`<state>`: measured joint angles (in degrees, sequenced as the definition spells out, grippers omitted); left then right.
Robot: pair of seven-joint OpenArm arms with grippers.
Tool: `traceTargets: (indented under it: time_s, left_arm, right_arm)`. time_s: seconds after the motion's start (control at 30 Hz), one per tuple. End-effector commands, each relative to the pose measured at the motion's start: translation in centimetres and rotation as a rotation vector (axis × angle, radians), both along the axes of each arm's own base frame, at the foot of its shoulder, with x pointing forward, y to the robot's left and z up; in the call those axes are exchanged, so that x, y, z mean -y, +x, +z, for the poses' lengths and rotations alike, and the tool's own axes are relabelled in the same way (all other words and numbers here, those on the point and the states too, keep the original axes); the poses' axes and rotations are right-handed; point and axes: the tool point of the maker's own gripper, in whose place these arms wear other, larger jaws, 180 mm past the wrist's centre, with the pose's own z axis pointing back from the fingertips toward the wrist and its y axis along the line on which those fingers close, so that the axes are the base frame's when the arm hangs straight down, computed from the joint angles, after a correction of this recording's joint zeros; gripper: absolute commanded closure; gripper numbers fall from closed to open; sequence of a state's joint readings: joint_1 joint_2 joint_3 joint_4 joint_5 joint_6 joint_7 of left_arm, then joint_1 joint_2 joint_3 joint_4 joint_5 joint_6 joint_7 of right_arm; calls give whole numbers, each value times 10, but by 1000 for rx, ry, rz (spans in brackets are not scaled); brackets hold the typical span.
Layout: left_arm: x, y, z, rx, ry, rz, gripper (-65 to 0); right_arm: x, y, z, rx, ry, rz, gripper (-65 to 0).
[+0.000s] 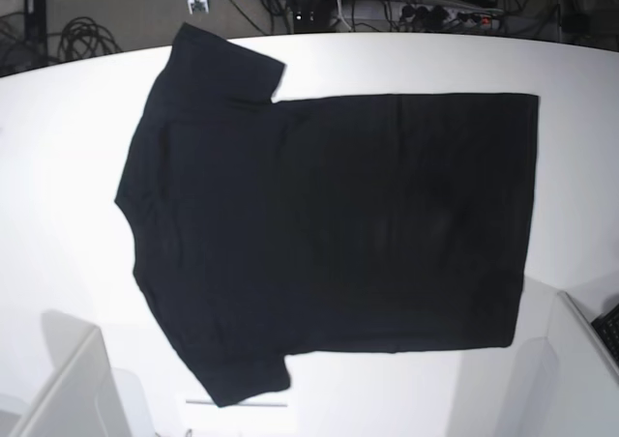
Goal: Fold the T-shirt properly
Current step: 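Move both grippers down toward the shirt's shoulder corners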
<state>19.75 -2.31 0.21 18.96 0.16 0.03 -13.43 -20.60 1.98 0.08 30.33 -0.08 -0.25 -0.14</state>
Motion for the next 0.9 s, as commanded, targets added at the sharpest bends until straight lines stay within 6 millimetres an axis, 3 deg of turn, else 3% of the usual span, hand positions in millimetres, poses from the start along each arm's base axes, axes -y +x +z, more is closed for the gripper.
traceTargets:
  time_s: [0.0,0.1,0.2,0.33,0.47,0.7,0.87]
  left_arm:
    - [-3,4,1,19,7,-9,0]
    - [-15,-8,-6,-107,32,9,0]
    - [-17,-15,-11,-241,44,22,0]
    - [-16,3,-11,-178,40,20,0]
    - [-14,2,-4,-93,32,2,0]
    - [-23,7,29,127,33,-32,0]
    - [-35,12,63,241,43,-77,0]
  right_arm:
    - [-2,-3,1,-1,3,-7,0]
    - [-1,-1,0,-19,0,-7,0]
    - [-2,-12,-2,-138,-5,-16,0]
    - [-3,-6,-3,-126,-1,-17,0]
    - [-4,-11,-1,-63,4,-13,0]
    - [-4,-11,20,75,7,-6,0]
    - [25,-6,48,151,-59,-97,0]
